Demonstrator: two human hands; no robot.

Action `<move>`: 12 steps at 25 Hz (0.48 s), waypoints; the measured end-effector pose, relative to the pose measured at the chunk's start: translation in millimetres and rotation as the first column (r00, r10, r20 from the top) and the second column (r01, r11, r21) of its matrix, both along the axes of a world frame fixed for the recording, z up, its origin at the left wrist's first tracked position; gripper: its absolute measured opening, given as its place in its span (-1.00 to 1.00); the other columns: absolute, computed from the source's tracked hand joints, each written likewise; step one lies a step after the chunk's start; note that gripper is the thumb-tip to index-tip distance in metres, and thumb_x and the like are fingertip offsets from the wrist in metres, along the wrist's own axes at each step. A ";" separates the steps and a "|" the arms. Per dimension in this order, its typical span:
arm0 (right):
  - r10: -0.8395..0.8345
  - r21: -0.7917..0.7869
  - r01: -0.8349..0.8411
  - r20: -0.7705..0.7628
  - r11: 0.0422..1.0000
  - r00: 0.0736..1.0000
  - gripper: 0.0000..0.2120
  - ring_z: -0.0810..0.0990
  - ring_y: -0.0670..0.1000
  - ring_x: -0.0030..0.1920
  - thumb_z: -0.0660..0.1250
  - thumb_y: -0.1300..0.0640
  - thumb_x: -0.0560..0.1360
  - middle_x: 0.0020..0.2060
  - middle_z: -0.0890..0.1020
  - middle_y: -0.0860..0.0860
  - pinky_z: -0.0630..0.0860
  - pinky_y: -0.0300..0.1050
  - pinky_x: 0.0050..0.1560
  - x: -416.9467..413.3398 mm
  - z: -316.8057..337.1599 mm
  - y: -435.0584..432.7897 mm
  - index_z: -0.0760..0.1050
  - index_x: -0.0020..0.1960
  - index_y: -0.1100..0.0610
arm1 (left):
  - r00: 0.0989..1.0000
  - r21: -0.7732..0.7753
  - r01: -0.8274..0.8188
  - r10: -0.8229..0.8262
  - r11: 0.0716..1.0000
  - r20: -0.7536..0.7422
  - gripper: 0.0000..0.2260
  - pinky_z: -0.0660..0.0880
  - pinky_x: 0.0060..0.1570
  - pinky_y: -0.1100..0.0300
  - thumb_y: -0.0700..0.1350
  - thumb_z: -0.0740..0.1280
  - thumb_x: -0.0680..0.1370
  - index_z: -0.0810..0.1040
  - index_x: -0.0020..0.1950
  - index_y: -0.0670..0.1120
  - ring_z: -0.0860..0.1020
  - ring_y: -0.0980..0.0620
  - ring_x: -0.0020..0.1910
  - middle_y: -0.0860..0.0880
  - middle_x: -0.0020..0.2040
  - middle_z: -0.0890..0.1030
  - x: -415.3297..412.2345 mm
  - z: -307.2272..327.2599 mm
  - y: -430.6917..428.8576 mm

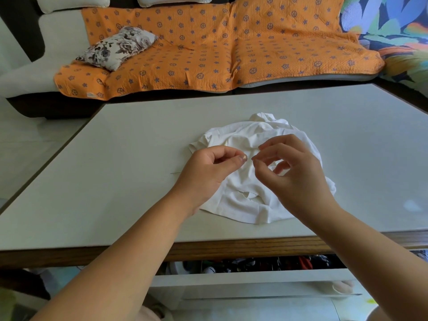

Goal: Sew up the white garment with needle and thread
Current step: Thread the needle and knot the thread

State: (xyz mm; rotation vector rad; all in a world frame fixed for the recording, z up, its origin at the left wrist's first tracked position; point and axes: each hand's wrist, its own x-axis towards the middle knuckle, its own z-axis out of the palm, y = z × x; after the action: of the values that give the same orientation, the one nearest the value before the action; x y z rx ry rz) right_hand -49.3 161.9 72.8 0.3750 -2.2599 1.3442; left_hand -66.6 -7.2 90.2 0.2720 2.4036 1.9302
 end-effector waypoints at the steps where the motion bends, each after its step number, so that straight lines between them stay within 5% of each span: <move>1: -0.007 -0.002 0.007 0.004 1.000 1.000 -0.95 0.61 -0.19 -0.12 0.44 0.15 0.44 -0.05 0.57 -0.17 0.52 -0.32 -0.17 -0.3 -0.5 -0.4 0.61 -0.14 0.02 | 1.000 -0.002 0.003 -0.003 1.000 0.000 -0.94 0.38 -0.17 0.41 -0.13 0.39 0.55 0.66 -0.08 -0.03 0.49 0.33 -0.39 0.26 -0.42 0.55 0.7 0.3 0.0; 12: -0.058 0.026 0.059 -0.043 0.998 0.997 -0.92 0.58 -0.30 -0.14 0.46 0.20 0.44 -0.11 0.57 -0.24 0.49 -0.41 -0.17 -3.0 -5.5 -5.6 0.60 -0.17 0.04 | 1.000 -0.015 0.013 -0.013 1.000 -0.004 -0.94 0.41 -0.17 0.39 -0.12 0.40 0.54 0.67 -0.10 -0.01 0.52 0.33 -0.33 0.21 -0.33 0.60 0.7 -1.4 1.1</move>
State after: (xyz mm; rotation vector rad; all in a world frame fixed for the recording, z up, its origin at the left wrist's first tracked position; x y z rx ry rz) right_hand -52.3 156.3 67.3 0.3401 -2.2392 1.2658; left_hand -65.9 -6.1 88.7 0.2898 2.4121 1.9070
